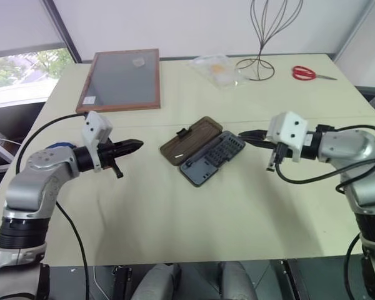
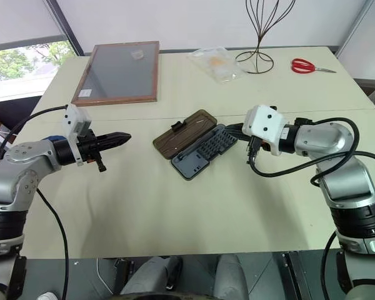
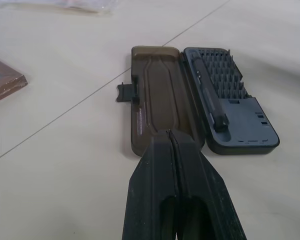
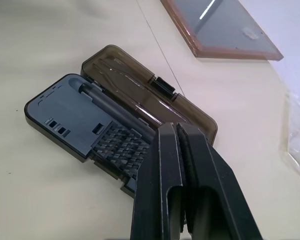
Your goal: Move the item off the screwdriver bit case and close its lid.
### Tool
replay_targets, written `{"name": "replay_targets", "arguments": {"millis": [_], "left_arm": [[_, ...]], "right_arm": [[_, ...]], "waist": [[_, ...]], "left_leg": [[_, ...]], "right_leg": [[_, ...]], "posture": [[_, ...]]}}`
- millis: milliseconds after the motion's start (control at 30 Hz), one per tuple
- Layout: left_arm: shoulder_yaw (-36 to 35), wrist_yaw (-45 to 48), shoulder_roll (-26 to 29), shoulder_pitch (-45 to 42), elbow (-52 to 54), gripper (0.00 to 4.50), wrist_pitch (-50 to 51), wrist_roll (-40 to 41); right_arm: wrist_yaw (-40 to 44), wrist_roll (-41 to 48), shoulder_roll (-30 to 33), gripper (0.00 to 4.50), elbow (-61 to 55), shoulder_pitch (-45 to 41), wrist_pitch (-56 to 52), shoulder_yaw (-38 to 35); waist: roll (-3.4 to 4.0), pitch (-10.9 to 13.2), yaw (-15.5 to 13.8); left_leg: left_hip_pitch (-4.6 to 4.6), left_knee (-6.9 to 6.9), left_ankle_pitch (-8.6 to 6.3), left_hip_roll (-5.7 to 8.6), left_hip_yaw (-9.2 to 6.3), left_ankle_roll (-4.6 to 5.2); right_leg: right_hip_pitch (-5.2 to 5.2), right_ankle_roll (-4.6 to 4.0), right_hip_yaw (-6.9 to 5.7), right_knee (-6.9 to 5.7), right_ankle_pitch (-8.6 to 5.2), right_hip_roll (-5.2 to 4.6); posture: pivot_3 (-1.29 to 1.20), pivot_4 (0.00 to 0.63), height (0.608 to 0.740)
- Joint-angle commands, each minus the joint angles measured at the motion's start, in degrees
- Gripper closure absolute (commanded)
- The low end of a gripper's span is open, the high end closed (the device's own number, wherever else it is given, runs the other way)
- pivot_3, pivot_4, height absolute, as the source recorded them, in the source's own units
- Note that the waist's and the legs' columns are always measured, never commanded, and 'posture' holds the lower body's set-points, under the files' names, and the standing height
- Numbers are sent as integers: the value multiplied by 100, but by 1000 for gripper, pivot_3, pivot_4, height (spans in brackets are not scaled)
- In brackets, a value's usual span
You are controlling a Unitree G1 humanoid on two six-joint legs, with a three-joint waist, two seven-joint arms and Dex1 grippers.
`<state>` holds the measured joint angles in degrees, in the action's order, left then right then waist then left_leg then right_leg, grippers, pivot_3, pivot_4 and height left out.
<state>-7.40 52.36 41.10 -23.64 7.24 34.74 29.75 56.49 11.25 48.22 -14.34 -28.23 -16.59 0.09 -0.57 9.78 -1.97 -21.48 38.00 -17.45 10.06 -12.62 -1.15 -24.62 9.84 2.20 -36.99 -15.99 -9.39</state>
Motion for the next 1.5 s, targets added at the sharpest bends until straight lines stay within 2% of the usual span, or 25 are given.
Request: {"name": "replay_targets", "arguments": {"millis": [33, 533, 633, 867, 1233, 1500], "left_arm": [[21, -15, -16, -134, 160, 4500, -31, 29], [258, 58, -123, -398, -167, 4500, -127, -104], [378, 125, -167, -562, -365, 3585, -215, -219], [589, -16, -548, -1022, -1166, 31, -640, -605], [1146, -381, -1412, -1570, -2954, 31, -2083, -1701], [1214, -728, -1825, -2192, -4434, 31, -2998, -2268]], "right_arm": [[-62, -25, -34, 4439, -60, -165, 107, -12], [-189, -33, -32, 4439, -172, -83, 71, -34], [-222, -29, -46, 4500, -175, -106, 63, -26], [-374, -86, -110, 4500, -236, -51, 77, -29], [-685, -138, -239, 4500, -512, 181, -57, -23], [-861, -106, -277, 4500, -783, 386, -212, -23]], "waist": [[0, 0, 0], [0, 0, -2], [0, 0, -5], [-1, 0, 2], [-2, 0, 11], [-4, -1, 15]], "left_leg": [[0, 0, 0, 0, 0, 0], [0, 2, 0, 0, 1, 0], [0, 5, 0, 0, 1, 0], [0, 8, 0, 0, 2, 0], [-4, 15, 0, 2, 6, 0], [-6, 18, 0, 3, 7, 0]], "right_leg": [[0, 0, 0, 0, 0, 0], [0, 0, 0, -2, 0, 0], [0, 0, 0, -3, 0, 0], [0, 2, 0, -4, 1, 0], [0, 7, 0, -5, 6, -1], [0, 10, 0, -5, 8, -2]], "posture": [[0, 150, 740], [0, 150, 740], [0, 150, 740], [0, 150, 740], [0, 150, 740], [0, 150, 740]]}}
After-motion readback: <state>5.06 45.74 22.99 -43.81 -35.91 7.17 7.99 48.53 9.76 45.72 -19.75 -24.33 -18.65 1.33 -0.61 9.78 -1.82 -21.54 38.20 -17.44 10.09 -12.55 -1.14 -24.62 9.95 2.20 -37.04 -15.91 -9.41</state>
